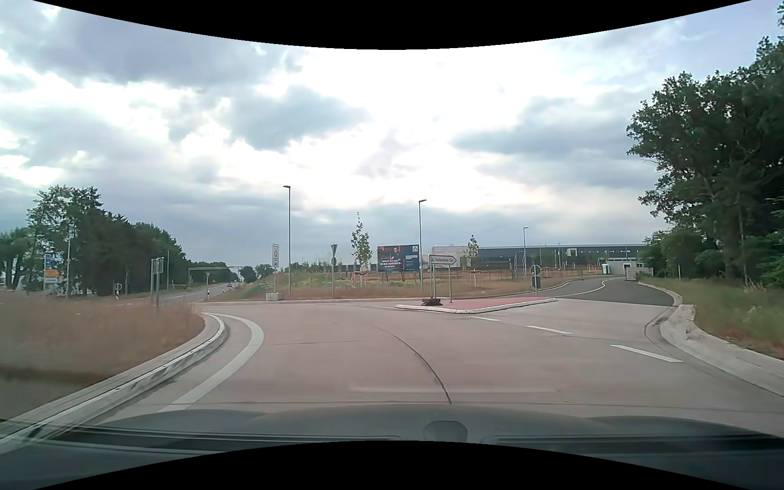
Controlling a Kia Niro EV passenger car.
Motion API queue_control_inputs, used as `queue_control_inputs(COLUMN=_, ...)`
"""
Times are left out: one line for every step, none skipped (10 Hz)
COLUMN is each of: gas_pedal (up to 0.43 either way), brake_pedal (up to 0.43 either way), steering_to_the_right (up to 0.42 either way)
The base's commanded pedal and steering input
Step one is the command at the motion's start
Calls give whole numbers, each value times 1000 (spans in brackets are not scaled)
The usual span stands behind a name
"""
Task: Follow the waypoints while adhering to traffic rules and regulations
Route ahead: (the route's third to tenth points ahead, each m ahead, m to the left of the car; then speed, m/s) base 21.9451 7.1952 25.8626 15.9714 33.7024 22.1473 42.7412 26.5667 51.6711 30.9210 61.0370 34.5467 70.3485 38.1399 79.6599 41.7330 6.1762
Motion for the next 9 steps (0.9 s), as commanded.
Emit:
queue_control_inputs(gas_pedal=157, brake_pedal=0, steering_to_the_right=-38)
queue_control_inputs(gas_pedal=150, brake_pedal=0, steering_to_the_right=-56)
queue_control_inputs(gas_pedal=150, brake_pedal=0, steering_to_the_right=-81)
queue_control_inputs(gas_pedal=150, brake_pedal=0, steering_to_the_right=-106)
queue_control_inputs(gas_pedal=150, brake_pedal=0, steering_to_the_right=-120)
queue_control_inputs(gas_pedal=150, brake_pedal=0, steering_to_the_right=-125)
queue_control_inputs(gas_pedal=150, brake_pedal=0, steering_to_the_right=-133)
queue_control_inputs(gas_pedal=150, brake_pedal=0, steering_to_the_right=-140)
queue_control_inputs(gas_pedal=150, brake_pedal=0, steering_to_the_right=-142)
